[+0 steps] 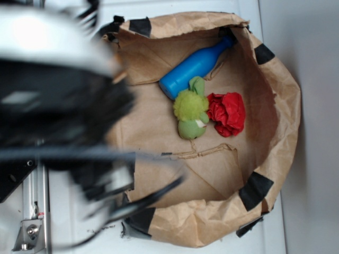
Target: Grab the green animal.
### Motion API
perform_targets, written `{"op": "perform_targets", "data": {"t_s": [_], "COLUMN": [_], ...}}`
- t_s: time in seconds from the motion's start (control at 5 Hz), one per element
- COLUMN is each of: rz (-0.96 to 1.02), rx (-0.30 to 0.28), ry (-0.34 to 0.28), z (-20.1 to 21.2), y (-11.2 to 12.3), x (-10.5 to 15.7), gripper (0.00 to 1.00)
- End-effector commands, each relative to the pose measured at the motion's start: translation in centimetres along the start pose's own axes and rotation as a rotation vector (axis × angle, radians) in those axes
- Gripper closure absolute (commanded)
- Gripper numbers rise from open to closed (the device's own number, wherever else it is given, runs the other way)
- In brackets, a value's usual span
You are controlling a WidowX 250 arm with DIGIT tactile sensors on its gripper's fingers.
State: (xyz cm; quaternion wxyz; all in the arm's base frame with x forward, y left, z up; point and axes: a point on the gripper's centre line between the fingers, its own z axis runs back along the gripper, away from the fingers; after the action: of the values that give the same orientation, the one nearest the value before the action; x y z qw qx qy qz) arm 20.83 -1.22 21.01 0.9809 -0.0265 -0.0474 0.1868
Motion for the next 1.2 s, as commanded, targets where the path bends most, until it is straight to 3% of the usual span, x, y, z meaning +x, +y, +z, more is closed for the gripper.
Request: {"op": "perform_targets", "data": {"t_s": [0.0,0.2,0.4,0.8,1.0], "rz": [0.408,0.385,0.395,0.559,0.608], "rx": [-0.105,-0.097,-0.045,0.065,0.074], "ry": [-0.115,-0.162,-0.13,-0.06,-0.06], "z": [-2.4,-5.5,-8.1,-11.8,-12.4], "y": [0.9,0.6,1.0,1.7,2.0], "x": [4.8,3.2,3.0,5.7,6.1], "gripper": [0.0,0.0,0.0,0.0,0.0]}}
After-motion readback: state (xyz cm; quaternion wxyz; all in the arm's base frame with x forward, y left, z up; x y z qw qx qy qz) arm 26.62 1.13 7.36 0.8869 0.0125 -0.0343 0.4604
